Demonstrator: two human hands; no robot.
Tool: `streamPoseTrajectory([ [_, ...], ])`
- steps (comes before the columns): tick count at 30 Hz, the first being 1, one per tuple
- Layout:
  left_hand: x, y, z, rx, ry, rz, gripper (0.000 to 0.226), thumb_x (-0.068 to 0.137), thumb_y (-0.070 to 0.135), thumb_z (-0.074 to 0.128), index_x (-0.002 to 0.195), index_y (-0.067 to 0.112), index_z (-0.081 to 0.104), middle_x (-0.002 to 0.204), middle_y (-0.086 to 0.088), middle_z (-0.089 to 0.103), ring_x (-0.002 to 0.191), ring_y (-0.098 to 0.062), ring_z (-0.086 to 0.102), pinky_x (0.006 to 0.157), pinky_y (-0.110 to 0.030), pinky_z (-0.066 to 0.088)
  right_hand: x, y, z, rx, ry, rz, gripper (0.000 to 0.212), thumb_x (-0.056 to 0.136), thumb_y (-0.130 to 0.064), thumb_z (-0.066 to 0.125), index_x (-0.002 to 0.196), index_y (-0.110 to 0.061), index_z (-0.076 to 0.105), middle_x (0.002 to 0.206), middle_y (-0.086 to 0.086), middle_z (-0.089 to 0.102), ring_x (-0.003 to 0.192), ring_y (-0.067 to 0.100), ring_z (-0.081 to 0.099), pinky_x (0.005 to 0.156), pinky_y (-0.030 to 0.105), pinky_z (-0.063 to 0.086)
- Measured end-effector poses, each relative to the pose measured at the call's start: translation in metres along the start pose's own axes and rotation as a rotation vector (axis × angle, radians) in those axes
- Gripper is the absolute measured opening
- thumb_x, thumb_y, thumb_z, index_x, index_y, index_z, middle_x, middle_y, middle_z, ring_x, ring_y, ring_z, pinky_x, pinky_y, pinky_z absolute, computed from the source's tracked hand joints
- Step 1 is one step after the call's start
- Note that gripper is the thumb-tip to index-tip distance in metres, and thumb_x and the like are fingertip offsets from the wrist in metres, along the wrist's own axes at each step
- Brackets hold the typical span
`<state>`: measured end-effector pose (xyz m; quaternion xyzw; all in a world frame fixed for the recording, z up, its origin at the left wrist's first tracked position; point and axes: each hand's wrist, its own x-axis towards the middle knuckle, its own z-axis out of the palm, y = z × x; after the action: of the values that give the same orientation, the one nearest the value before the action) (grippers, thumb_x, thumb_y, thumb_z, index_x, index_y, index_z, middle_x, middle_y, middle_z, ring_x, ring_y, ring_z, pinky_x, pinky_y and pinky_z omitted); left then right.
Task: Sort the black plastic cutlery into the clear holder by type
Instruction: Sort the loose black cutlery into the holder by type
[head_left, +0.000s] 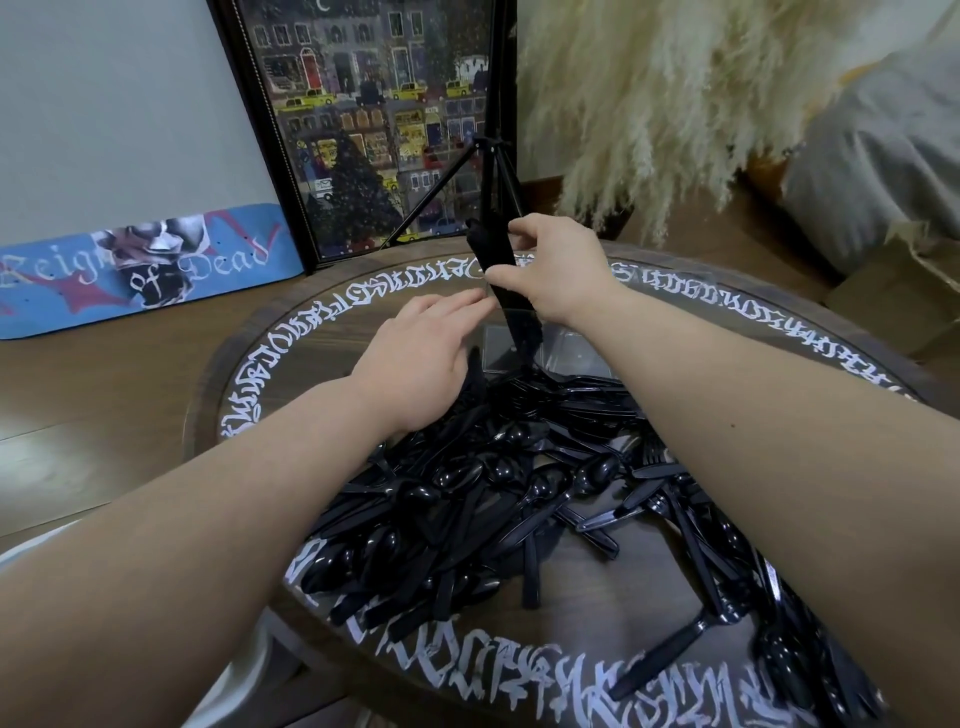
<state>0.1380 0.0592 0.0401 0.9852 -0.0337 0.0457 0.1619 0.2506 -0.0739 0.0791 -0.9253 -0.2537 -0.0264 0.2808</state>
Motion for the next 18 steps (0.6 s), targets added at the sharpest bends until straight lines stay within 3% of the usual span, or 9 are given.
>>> streamPoseTrajectory([
  [6,-0.012,0.006,-0.007,-0.026,-0.013,-0.032,0.063,0.094,0.016,0.045,0.150,0.033,0.023,0.156,0.009,0.024,0.141,-0.021,0.022,0.114,-0.045,0.026,-0.029,0.004,-0.019,0.038,-0.003,0.022,0.061,0.085,-0.035,0.069,0.138,-0.015,0.047,0.134,0.001,0.055,0.124,0.016,0.049,0.102,0.024,0.034],
  [11,-0.036,0.014,-0.001,-0.011,-0.020,-0.011,0.063,0.091,0.025,0.056,0.148,0.030,0.030,0.155,0.006,0.028,0.140,-0.023,0.026,0.114,-0.041,0.026,-0.080,0.009,-0.027,0.139,0.034,0.047,0.049,0.084,-0.029,0.071,0.129,-0.018,0.056,0.118,-0.004,0.061,0.091,0.008,0.052,0.093,0.026,0.045],
  [18,-0.077,0.031,0.022,0.057,-0.138,-0.034,0.067,0.085,0.046,0.060,0.145,0.031,0.035,0.154,0.003,0.031,0.139,-0.025,0.028,0.111,-0.048,0.030,-0.157,0.038,-0.018,0.195,-0.019,0.222,0.038,0.087,-0.021,0.068,0.124,-0.020,0.059,0.100,-0.008,0.061,0.082,0.008,0.055,0.085,0.022,0.046],
])
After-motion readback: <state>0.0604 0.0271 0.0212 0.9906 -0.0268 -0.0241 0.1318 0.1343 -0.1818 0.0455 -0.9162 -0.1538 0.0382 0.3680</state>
